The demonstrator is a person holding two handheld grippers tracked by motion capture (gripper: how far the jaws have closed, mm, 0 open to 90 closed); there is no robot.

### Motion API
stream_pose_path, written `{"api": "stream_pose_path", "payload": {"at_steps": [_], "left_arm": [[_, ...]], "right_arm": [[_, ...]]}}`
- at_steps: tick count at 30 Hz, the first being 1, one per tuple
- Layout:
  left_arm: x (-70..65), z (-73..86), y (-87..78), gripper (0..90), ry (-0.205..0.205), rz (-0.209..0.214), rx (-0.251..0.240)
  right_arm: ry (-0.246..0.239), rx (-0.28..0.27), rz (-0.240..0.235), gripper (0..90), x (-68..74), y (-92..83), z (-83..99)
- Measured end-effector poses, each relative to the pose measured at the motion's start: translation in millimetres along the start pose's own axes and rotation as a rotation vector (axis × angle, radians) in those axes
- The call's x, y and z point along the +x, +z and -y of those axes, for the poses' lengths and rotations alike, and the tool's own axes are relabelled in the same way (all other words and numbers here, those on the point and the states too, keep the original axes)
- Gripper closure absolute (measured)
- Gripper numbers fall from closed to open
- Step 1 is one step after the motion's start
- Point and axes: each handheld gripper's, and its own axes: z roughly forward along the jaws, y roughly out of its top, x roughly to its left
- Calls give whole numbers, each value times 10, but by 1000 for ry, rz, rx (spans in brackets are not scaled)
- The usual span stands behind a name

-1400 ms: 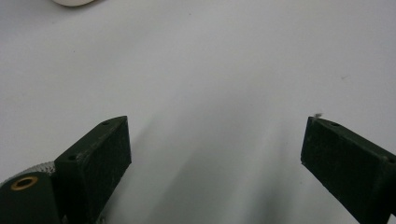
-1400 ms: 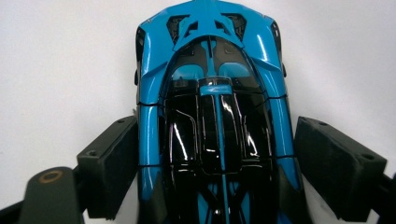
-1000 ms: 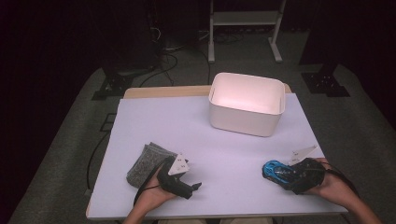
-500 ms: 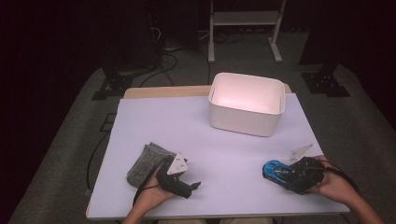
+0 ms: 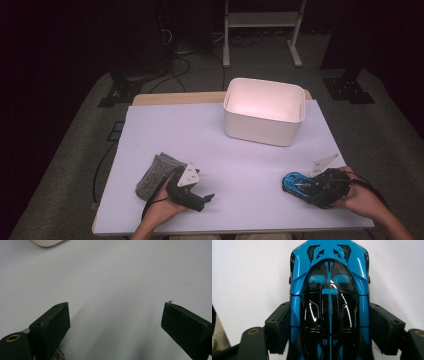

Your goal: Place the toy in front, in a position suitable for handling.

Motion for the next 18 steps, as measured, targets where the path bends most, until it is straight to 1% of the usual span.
{"api": "stream_pose_path", "payload": {"at_steps": [3,5,9,11,14,17,18], "left_arm": [[2,-3,-5,79,2,-1,1],[6,-6,-10,79,7,-2,-1],[8,-17,-32,79,2,-6,-12],[18,-24,-54,79,9,-6,-9],[32,-35,-89,79,9,-10,-19],[47,-45,-135,79,4,-15,-30],[59,-50,-155,79,8,-16,-31]], "right_arm": [[-8,-6,-5,253,3,-49,-39],[-21,-17,-10,253,18,-90,-89],[-51,-45,-31,253,63,-187,-244],[-69,-53,-46,253,95,-230,-344],[-116,-66,-67,253,151,-267,-519],[-166,-71,-84,253,227,-273,-728],[-183,-75,-94,253,259,-270,-801]]}}
